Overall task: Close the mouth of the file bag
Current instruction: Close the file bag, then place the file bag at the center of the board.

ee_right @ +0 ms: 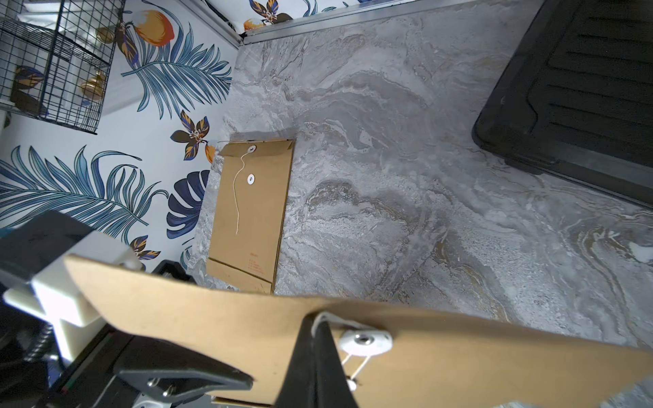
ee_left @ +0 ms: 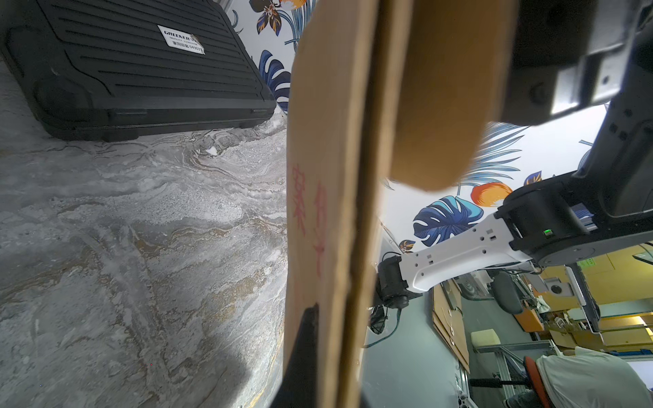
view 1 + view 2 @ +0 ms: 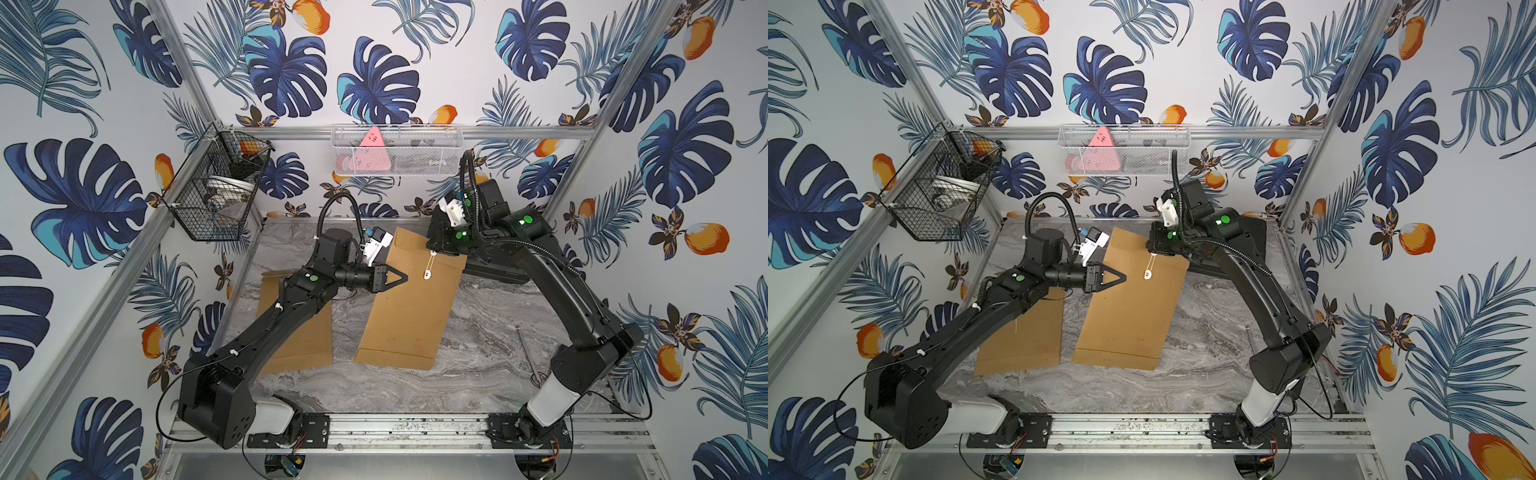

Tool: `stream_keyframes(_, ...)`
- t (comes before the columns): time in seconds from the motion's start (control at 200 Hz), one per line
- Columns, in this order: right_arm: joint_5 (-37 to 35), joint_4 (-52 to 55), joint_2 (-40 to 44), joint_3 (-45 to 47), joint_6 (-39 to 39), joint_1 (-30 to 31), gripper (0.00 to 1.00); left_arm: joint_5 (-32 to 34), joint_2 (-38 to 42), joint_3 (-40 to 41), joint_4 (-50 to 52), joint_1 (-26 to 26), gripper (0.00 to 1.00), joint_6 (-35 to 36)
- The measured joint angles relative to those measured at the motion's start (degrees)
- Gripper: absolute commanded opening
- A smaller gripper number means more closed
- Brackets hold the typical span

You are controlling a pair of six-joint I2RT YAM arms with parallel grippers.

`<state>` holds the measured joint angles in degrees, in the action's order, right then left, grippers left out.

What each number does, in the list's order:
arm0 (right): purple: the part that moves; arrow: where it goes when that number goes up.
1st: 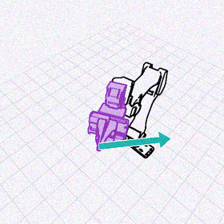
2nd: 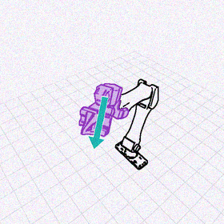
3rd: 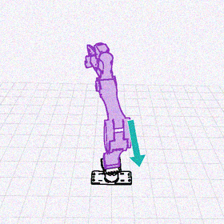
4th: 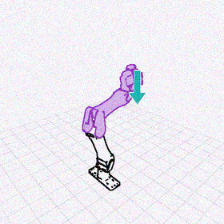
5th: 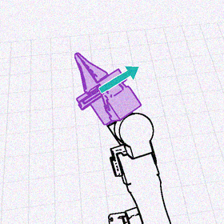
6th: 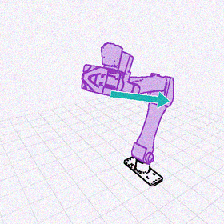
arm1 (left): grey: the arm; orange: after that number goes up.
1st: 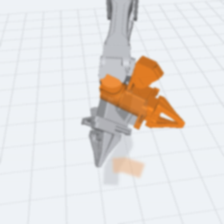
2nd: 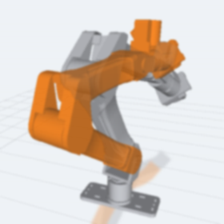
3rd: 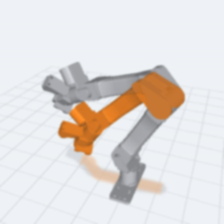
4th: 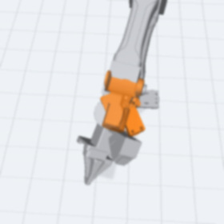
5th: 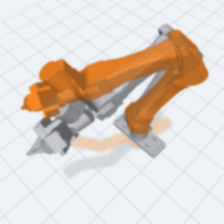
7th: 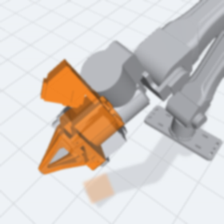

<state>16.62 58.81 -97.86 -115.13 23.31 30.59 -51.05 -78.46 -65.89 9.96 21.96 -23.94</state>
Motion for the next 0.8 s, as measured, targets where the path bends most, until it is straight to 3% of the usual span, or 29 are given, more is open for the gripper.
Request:
stream_keyframes(0.14, 0.8, -0.3, -0.1, 1.2, 0.0, 1.4, 0.07, 0.5, 0.0, 0.0, -0.1, 0.0, 0.00, 0.0)
stream_keyframes(0.32, 3.1, -2.6, 2.6, 10.4, 1.5, 1.6, 0.10, 1.8, 0.3, 0.0, -0.3, -1.2, 0.00, -1.9)
stream_keyframes(0.42, 4.3, -4.0, 5.0, 14.9, 1.8, 1.5, 0.16, 2.2, 0.5, 0.1, -2.4, -2.7, 0.00, -3.6)
stream_keyframes(0.645, 7.3, -6.1, 9.7, 21.9, 3.0, -2.2, 0.40, 2.8, 0.8, 0.6, -5.0, -5.4, 0.00, -7.0)
stream_keyframes(0.801, 8.6, -6.4, 12.4, 23.6, 3.0, -6.9, 0.46, 3.3, 0.3, 1.4, -6.4, -6.1, 0.00, -10.4)
